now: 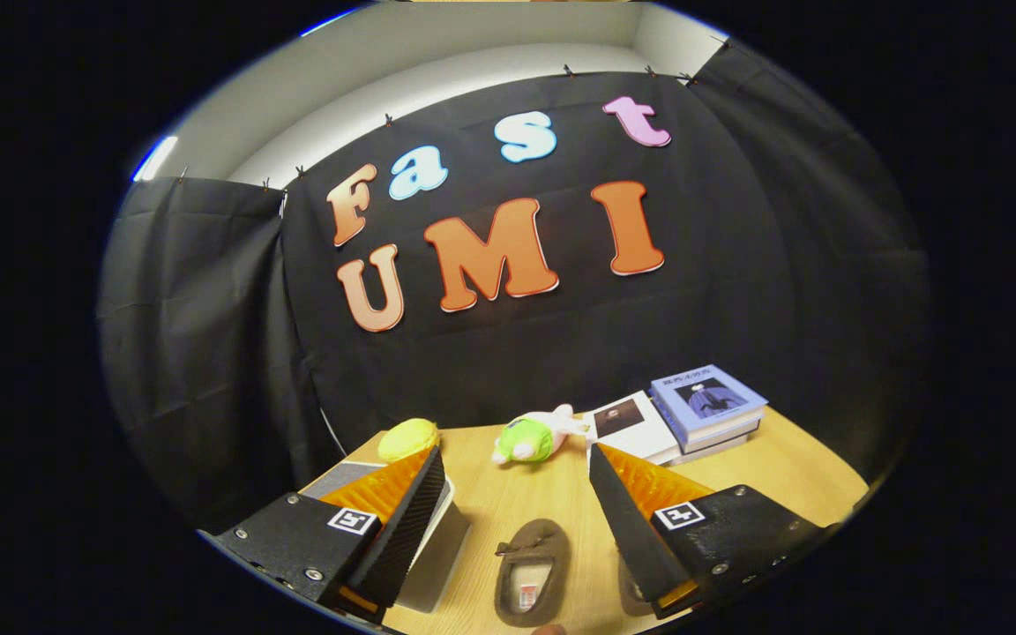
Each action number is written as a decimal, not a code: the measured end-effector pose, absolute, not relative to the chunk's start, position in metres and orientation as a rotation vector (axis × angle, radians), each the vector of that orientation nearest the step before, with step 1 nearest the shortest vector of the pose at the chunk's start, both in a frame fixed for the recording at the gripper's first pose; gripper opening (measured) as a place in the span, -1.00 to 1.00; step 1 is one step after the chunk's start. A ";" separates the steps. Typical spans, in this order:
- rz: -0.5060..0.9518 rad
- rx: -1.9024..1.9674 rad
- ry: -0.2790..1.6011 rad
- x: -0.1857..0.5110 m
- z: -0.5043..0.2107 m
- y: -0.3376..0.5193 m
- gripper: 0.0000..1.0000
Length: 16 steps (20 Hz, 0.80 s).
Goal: Open the storage box then place both shoes into the box .Put the left shoe in first, then the right shoe, with the right side of both shoes facing outward in a uniform manner.
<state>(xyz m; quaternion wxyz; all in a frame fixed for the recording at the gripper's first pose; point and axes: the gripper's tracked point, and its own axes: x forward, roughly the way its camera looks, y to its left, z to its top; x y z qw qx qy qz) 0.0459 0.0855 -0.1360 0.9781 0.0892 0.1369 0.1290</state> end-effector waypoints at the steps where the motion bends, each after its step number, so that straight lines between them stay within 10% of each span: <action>1: 0.284 0.194 0.296 0.048 -0.144 0.094 0.97; 16: 0.574 0.548 0.633 0.051 -0.253 0.198 0.97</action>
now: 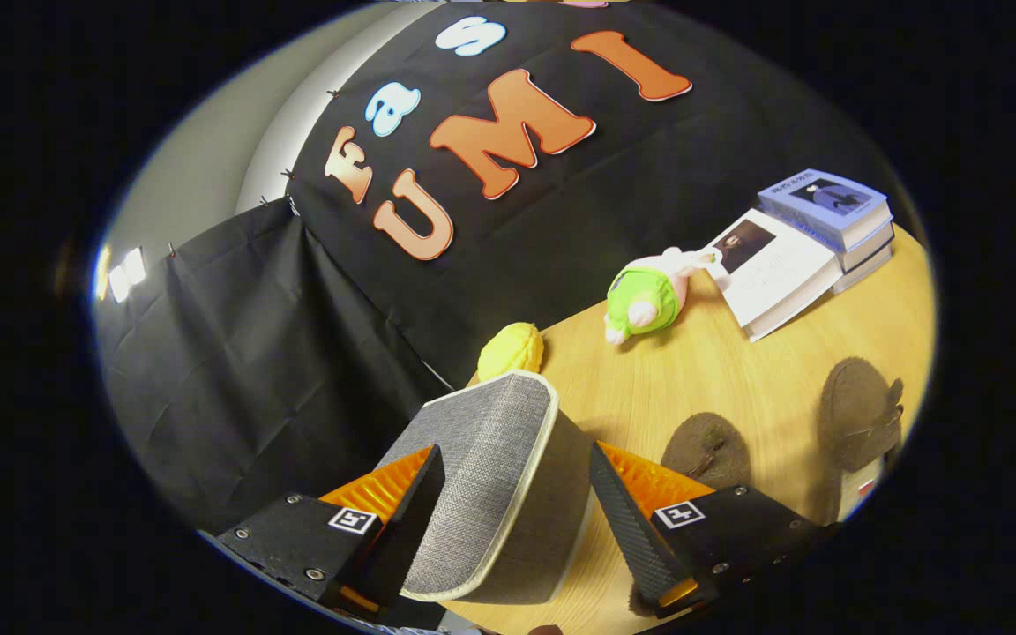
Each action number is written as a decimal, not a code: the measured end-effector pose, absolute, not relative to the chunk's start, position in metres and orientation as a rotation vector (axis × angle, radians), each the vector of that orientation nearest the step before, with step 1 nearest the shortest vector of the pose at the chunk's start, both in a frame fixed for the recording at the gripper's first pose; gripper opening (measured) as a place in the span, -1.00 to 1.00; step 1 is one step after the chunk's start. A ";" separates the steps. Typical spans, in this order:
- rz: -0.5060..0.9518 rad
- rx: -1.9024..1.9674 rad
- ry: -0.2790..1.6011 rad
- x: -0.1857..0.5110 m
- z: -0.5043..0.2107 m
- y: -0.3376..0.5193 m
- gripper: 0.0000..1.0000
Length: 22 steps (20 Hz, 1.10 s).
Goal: Open the storage box then place both shoes into the box .Put the left shoe in first, then the right shoe, with the right side of both shoes facing outward in a uniform manner.
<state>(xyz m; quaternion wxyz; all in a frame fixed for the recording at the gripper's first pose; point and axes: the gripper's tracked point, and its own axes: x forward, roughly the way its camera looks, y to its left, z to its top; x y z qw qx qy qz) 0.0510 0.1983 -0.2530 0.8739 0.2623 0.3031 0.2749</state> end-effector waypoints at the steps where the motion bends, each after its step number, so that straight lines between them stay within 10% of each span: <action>1: 0.589 0.560 0.644 0.051 -0.257 0.203 0.97; 16: 0.772 0.858 0.790 0.034 -0.269 0.251 0.82; 22: 0.753 0.944 0.740 0.036 -0.246 0.240 -0.20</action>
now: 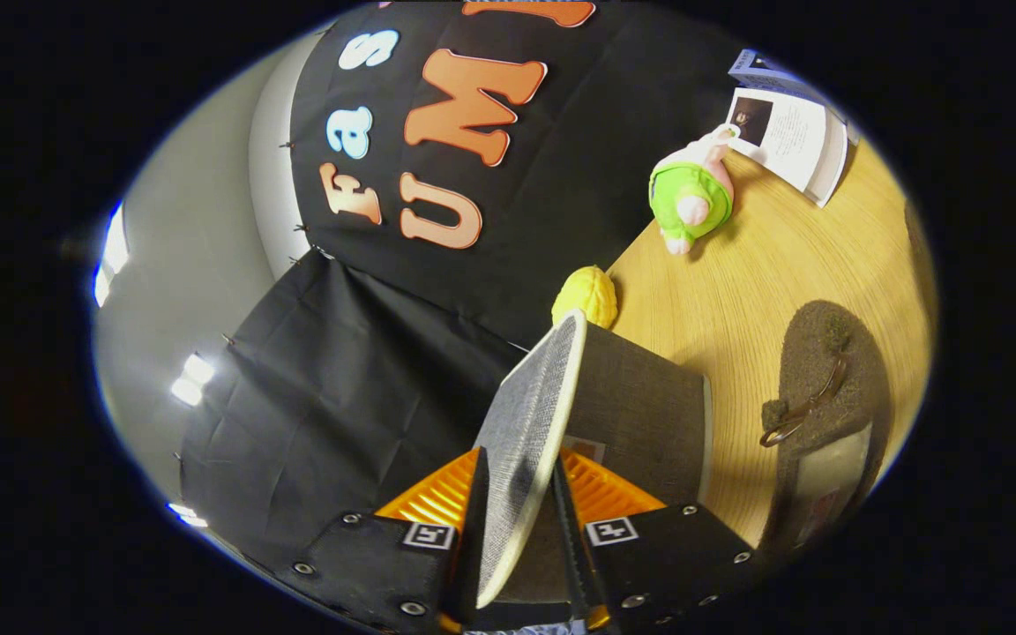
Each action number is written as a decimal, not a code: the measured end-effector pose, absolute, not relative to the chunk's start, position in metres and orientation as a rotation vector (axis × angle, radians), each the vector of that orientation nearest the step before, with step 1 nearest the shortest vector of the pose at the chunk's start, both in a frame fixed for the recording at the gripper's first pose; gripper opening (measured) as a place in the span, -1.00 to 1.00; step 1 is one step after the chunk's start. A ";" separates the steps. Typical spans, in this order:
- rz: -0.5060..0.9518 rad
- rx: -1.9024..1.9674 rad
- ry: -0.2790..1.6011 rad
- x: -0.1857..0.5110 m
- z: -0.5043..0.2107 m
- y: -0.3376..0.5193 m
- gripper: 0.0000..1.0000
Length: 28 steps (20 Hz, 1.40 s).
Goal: Open the storage box then place both shoes into the box .Put the left shoe in first, then the right shoe, with the right side of both shoes facing outward in a uniform manner.
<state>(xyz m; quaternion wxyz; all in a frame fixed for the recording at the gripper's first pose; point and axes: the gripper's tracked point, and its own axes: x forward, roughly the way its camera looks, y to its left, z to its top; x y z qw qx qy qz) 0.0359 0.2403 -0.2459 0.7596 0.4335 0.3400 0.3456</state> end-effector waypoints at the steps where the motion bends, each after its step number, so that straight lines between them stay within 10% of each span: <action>1: 0.744 0.941 0.735 0.035 -0.245 0.242 -0.37; 5: 0.719 0.960 0.731 0.031 -0.229 0.252 -0.86; 28: 0.807 0.582 0.506 0.007 -0.093 0.446 -0.69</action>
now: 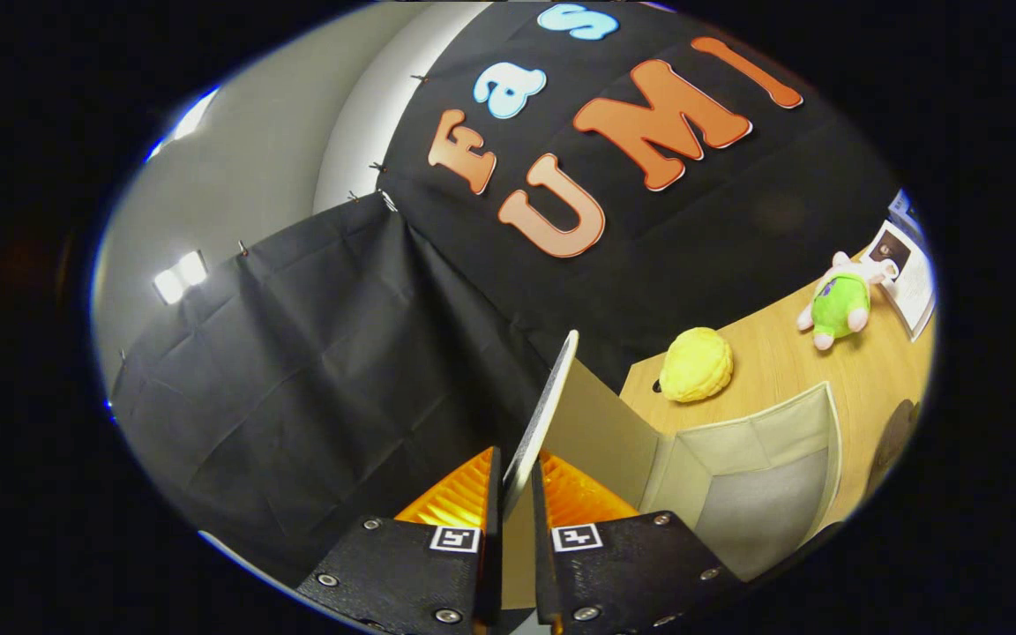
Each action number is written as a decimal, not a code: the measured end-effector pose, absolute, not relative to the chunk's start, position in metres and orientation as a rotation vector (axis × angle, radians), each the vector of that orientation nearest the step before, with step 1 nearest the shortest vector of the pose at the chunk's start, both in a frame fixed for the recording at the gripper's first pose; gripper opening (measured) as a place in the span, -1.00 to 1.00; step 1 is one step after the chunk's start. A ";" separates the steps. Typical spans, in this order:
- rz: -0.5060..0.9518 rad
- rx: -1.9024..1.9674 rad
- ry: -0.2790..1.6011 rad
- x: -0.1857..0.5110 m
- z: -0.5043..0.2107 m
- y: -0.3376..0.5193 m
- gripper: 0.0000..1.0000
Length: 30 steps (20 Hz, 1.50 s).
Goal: Open the storage box then place both shoes into the box .Put the left shoe in first, then the right shoe, with the right side of both shoes facing outward in a uniform manner.
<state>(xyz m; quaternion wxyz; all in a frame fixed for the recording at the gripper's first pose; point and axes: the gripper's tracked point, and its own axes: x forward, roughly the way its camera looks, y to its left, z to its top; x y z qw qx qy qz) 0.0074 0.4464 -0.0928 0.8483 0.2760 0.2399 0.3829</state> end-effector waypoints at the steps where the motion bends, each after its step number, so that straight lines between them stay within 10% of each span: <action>1: 0.801 0.544 0.495 0.006 -0.095 0.454 -0.58; 5: 0.815 0.400 0.463 -0.001 -0.104 0.475 0.75; 7: 0.797 0.344 0.433 -0.001 -0.106 0.470 0.96; 30: 0.151 -0.087 0.256 0.028 -0.163 0.128 0.97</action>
